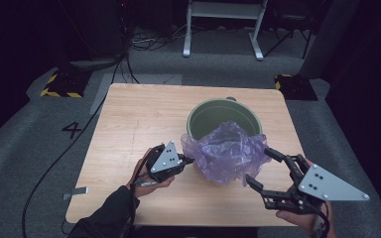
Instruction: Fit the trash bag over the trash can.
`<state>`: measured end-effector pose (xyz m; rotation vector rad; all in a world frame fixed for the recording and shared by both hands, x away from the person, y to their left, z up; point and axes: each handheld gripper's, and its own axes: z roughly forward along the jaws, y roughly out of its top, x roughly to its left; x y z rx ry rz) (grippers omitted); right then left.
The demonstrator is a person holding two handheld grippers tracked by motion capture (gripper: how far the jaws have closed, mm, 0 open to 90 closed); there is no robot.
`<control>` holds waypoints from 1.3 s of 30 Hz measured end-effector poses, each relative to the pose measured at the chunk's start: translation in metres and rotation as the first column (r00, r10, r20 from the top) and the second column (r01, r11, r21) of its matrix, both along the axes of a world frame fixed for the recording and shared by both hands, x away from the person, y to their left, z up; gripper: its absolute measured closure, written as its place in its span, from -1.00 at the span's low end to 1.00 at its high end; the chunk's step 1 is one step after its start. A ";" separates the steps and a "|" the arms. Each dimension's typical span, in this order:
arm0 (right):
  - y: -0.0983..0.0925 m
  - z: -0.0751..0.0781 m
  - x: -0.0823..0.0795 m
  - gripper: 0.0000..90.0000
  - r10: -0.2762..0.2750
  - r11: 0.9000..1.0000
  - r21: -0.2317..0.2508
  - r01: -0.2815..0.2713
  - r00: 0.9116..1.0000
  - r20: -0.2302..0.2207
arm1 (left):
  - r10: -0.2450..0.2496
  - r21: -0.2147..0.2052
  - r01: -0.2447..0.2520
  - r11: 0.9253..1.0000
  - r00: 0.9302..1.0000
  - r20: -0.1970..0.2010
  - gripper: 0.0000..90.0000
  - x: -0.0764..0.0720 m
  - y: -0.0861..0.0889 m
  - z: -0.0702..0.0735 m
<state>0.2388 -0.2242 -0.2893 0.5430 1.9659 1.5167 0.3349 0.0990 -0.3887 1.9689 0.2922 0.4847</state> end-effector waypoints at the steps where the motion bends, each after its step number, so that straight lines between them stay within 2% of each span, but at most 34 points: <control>1: 0.003 0.000 0.002 -0.28 -0.015 1.000 -0.011 0.015 1.000 0.000 | -0.001 0.002 0.001 1.000 1.000 0.001 0.99 0.000 0.000 0.000; 2: 0.005 -0.001 0.006 -0.14 -0.024 0.999 -0.023 0.023 1.000 -0.003 | -0.003 0.002 0.003 1.000 1.000 0.002 0.99 0.001 0.000 -0.001; 3: 0.007 -0.002 0.010 -0.08 -0.028 0.999 -0.027 0.027 1.000 -0.010 | -0.005 0.005 0.005 1.000 1.000 0.000 0.99 0.001 -0.001 -0.001; 5: 0.007 -0.008 0.023 0.26 -0.062 0.997 -0.042 0.060 0.997 -0.040 | -0.005 0.011 0.005 1.000 1.000 0.000 0.99 0.003 0.000 -0.002; 8: 0.003 -0.015 0.033 0.54 -0.090 0.995 -0.056 0.087 0.995 -0.051 | -0.001 0.023 0.001 1.000 1.000 -0.007 0.99 0.006 0.001 -0.005; 12: -0.005 -0.022 0.040 0.68 -0.106 0.994 -0.047 0.103 0.993 -0.057 | 0.011 0.034 -0.011 0.999 1.000 -0.018 1.00 0.010 0.003 -0.011; 14: -0.007 -0.023 0.041 0.69 -0.114 0.993 -0.048 0.111 0.992 -0.059 | 0.014 0.038 -0.013 0.999 1.000 -0.021 0.99 0.011 0.003 -0.012; 15: -0.010 -0.025 0.044 0.75 -0.133 0.990 -0.056 0.130 0.990 -0.052 | 0.016 0.044 -0.015 0.999 0.999 -0.031 1.00 0.014 0.004 -0.016; 20: -0.017 -0.030 0.054 0.80 -0.166 0.985 -0.054 0.163 0.984 -0.064 | 0.018 0.059 -0.015 0.998 0.999 -0.041 1.00 0.019 0.006 -0.021; 22: -0.021 -0.033 0.063 0.82 -0.173 0.984 -0.057 0.169 0.981 -0.086 | 0.020 0.068 -0.017 0.998 0.999 -0.043 1.00 0.021 0.007 -0.023; 23: -0.025 -0.036 0.070 0.84 -0.195 0.980 -0.057 0.190 0.976 -0.100 | 0.022 0.081 -0.018 0.997 0.999 -0.042 1.00 0.022 0.007 -0.026; 27: -0.032 -0.039 0.082 0.85 -0.203 0.979 -0.048 0.198 0.972 -0.122 | 0.031 0.081 -0.027 0.996 0.999 -0.045 1.00 0.023 0.008 -0.028; 29: -0.033 -0.039 0.087 0.87 -0.203 0.979 -0.047 0.198 0.972 -0.123 | 0.034 0.067 -0.031 0.997 0.998 -0.051 0.99 0.025 0.010 -0.028; 30: -0.033 -0.039 0.089 0.89 -0.201 0.979 -0.049 0.196 0.972 -0.121 | 0.018 0.044 -0.016 0.999 0.999 -0.051 0.93 0.023 0.012 -0.027; 32: -0.032 -0.038 0.091 0.90 -0.194 0.981 -0.050 0.190 0.974 -0.118 | 0.032 0.030 -0.031 0.999 0.998 -0.048 0.41 0.021 0.012 -0.025; 33: -0.031 -0.037 0.092 0.90 -0.190 0.981 -0.053 0.185 0.975 -0.114 | 0.036 -0.004 -0.036 0.999 0.998 -0.049 0.19 0.016 0.016 -0.022; 35: -0.030 -0.037 0.094 0.90 -0.185 0.982 -0.058 0.179 0.976 -0.114 | 0.039 -0.020 -0.039 0.999 0.998 -0.044 -0.17 0.013 0.018 -0.020; 36: -0.030 -0.037 0.094 0.90 -0.185 0.982 -0.058 0.179 0.976 -0.114 | 0.040 -0.043 -0.042 0.998 0.999 -0.035 -0.17 0.008 0.020 -0.017; 37: -0.029 -0.037 0.094 0.90 -0.182 0.982 -0.063 0.175 0.976 -0.117 | 0.040 -0.065 -0.042 0.997 0.999 -0.022 -0.39 0.002 0.024 -0.013; 38: -0.029 -0.037 0.094 0.90 -0.182 0.982 -0.063 0.175 0.976 -0.117 | 0.039 -0.074 -0.040 0.996 0.999 -0.016 -0.39 -0.002 0.026 -0.010; 39: -0.029 -0.037 0.093 0.90 -0.183 0.982 -0.073 0.175 0.976 -0.121 | 0.038 -0.085 -0.037 0.996 0.999 0.005 -0.54 -0.009 0.029 -0.004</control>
